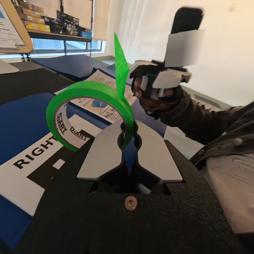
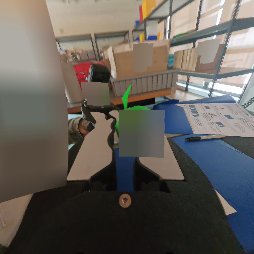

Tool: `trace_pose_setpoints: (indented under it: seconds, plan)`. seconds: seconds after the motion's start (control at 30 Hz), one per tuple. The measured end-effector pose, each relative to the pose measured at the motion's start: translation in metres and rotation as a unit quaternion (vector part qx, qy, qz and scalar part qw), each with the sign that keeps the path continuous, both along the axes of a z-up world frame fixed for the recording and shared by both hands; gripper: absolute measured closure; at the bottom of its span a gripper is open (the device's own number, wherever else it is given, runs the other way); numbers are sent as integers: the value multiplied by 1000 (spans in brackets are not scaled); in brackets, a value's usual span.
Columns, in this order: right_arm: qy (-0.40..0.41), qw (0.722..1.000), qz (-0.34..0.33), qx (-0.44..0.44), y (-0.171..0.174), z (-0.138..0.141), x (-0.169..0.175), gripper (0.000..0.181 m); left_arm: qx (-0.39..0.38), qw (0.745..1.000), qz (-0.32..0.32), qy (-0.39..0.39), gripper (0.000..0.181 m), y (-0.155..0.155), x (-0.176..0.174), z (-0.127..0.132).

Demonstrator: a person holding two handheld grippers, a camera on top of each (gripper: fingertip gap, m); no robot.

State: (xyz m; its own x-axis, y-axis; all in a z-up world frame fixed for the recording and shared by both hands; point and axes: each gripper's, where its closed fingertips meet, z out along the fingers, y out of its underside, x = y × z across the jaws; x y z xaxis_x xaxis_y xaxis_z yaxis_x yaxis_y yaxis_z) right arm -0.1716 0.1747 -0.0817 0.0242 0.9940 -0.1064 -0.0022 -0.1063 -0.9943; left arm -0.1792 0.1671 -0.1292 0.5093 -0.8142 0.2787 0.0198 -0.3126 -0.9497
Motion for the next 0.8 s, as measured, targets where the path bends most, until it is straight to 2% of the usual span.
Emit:
trace_pose_setpoints:
  seconds: [0.07, 0.2, 0.3, 0.6, 0.73, 0.8]
  plan:
    - [-21, 1000, -16, 13, -2, -4, -13, 149, 0, 1000, 13, 28, 170, 2, 1, -8]
    - [-35, 999, -8, 5, 0, -10, -29, 159, 13, 996, 31, 78, 170, 4, 2, -19]
    - [-42, 999, 2, -3, 2, -15, -30, 179, 24, 995, 30, 92, 169, 3, 1, -20]
    - [-148, 985, 85, 2, -1, -26, -17, 181, -12, 998, -46, 29, 170, -10, 9, -22]
    - [-186, 977, 102, 7, -1, -31, -12, 181, -11, 998, -44, 42, 170, -9, 7, -24]
    - [-197, 974, 112, 4, -3, -33, -13, 181, -22, 995, -70, 69, 170, -15, 11, -30]
